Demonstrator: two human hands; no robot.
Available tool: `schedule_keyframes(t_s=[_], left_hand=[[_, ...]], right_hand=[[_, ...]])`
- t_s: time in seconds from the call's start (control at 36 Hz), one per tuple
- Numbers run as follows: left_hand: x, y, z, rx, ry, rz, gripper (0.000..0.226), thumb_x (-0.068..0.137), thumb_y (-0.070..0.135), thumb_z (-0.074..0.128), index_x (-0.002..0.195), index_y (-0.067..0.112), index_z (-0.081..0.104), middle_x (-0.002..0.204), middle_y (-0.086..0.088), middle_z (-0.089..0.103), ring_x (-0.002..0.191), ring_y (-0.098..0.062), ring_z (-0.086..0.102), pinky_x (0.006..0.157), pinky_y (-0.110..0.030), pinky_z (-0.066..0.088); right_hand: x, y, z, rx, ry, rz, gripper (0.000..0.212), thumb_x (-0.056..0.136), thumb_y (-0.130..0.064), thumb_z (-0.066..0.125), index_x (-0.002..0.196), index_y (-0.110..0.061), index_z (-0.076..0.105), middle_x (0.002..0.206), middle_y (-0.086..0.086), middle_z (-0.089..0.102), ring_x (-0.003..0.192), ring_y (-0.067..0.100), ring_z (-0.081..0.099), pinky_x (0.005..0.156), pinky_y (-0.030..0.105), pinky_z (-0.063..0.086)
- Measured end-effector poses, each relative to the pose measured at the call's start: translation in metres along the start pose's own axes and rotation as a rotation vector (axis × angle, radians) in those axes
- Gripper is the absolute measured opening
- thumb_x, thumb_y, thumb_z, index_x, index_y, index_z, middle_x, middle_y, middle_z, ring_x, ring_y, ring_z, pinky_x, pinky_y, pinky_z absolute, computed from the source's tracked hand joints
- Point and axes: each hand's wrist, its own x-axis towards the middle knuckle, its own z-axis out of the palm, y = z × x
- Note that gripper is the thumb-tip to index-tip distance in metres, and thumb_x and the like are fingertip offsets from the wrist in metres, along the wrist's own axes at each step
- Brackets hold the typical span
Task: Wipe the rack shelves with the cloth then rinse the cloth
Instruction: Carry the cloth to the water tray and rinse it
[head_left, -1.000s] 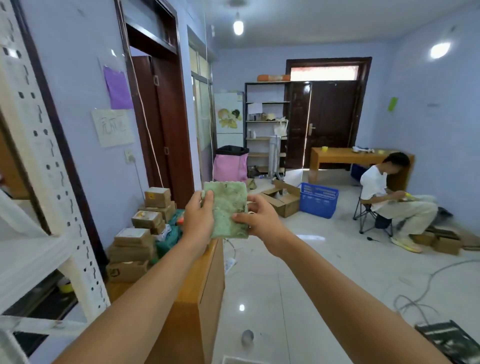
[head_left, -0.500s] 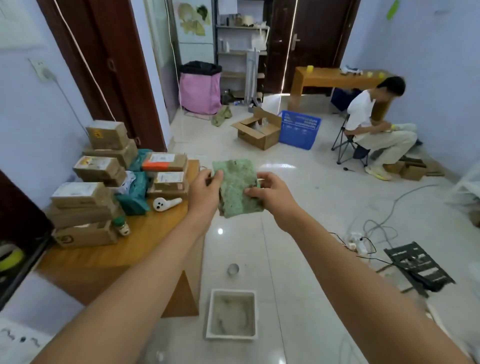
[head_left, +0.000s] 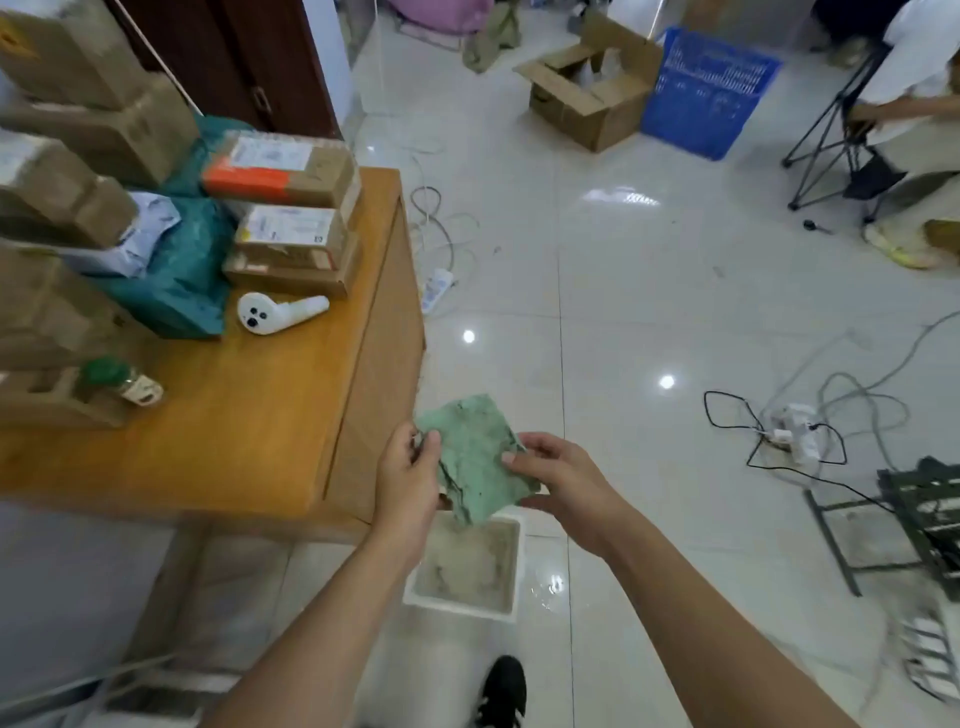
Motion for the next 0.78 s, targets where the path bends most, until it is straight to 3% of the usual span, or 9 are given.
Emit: schedule_keyframes(t_s=[0.11,0.22,0.36,0.42,0.5,0.61,0.69,0.78], left_hand=[[0.045,-0.069,0.01,-0.046,0.022,-0.115,0.014,0.103,0.022,0.052,0.103,0.013,0.062,0.102,-0.014,0.074,0.093,-0.034,0.072,0.073,-0.063,0.059],[0.09,-0.145,0.016,-0.068,0.039,-0.194,0.019,0.102,0.02,0.056,0.104,0.002,0.06,0.101,-0.015,0.072,0.086,-0.026,0.074,0.055,-0.04,0.061],[0.141,-0.263,0.012,-0.055,0.08,-0.337,0.022,0.096,0.015,0.065,0.094,-0.006,0.062,0.089,-0.02,0.067,0.08,-0.03,0.071,0.067,-0.053,0.063],[0.158,-0.311,0.009,-0.023,0.097,-0.386,0.017,0.094,0.012,0.066,0.093,-0.005,0.064,0.083,-0.015,0.067,0.074,-0.021,0.069,0.062,-0.048,0.064],[0.18,-0.382,0.006,0.048,0.117,-0.451,0.009,0.094,0.011,0.067,0.093,0.002,0.067,0.083,-0.015,0.067,0.073,-0.021,0.068,0.053,-0.043,0.062],[0.204,-0.469,0.005,0.147,0.121,-0.505,0.006,0.094,0.015,0.068,0.093,0.009,0.068,0.072,-0.012,0.064,0.07,-0.023,0.066,0.052,-0.05,0.061],[0.218,-0.514,0.008,0.222,0.132,-0.542,0.006,0.093,0.015,0.069,0.087,0.017,0.067,0.078,-0.018,0.065,0.069,-0.024,0.066,0.051,-0.049,0.061],[0.23,-0.549,0.014,0.269,0.116,-0.561,0.005,0.093,0.016,0.069,0.09,0.019,0.067,0.083,-0.013,0.067,0.067,-0.023,0.066,0.051,-0.046,0.061]], right_hand=[[0.062,0.061,-0.018,0.007,-0.001,0.107,0.032,0.086,-0.006,0.073,0.116,0.002,0.063,0.102,0.013,0.063,0.088,0.02,0.07,0.076,0.04,0.06],[0.13,0.134,-0.038,-0.068,0.066,0.115,0.025,0.088,-0.002,0.068,0.112,-0.007,0.067,0.099,0.01,0.062,0.094,0.028,0.07,0.078,0.043,0.061],[0.213,0.23,-0.059,-0.27,0.111,0.131,0.025,0.087,-0.002,0.066,0.103,-0.021,0.07,0.1,0.007,0.065,0.088,0.023,0.068,0.071,0.033,0.059],[0.244,0.272,-0.066,-0.374,0.111,0.136,0.027,0.086,-0.003,0.067,0.1,-0.026,0.07,0.098,0.001,0.066,0.086,0.019,0.067,0.07,0.028,0.056],[0.285,0.332,-0.075,-0.531,0.111,0.143,0.026,0.087,-0.006,0.067,0.105,-0.025,0.067,0.102,-0.004,0.063,0.083,0.01,0.063,0.065,0.008,0.045],[0.329,0.406,-0.087,-0.686,0.077,0.165,0.031,0.09,-0.009,0.066,0.117,-0.025,0.064,0.105,-0.011,0.06,0.088,0.011,0.059,0.063,0.001,0.04],[0.355,0.454,-0.095,-0.803,0.055,0.17,0.034,0.09,-0.011,0.064,0.121,-0.024,0.063,0.107,-0.01,0.059,0.09,0.013,0.058,0.064,0.005,0.039],[0.376,0.489,-0.102,-0.939,0.032,0.147,0.036,0.089,-0.011,0.061,0.123,-0.024,0.062,0.117,-0.003,0.061,0.099,0.016,0.059,0.08,0.023,0.046]])
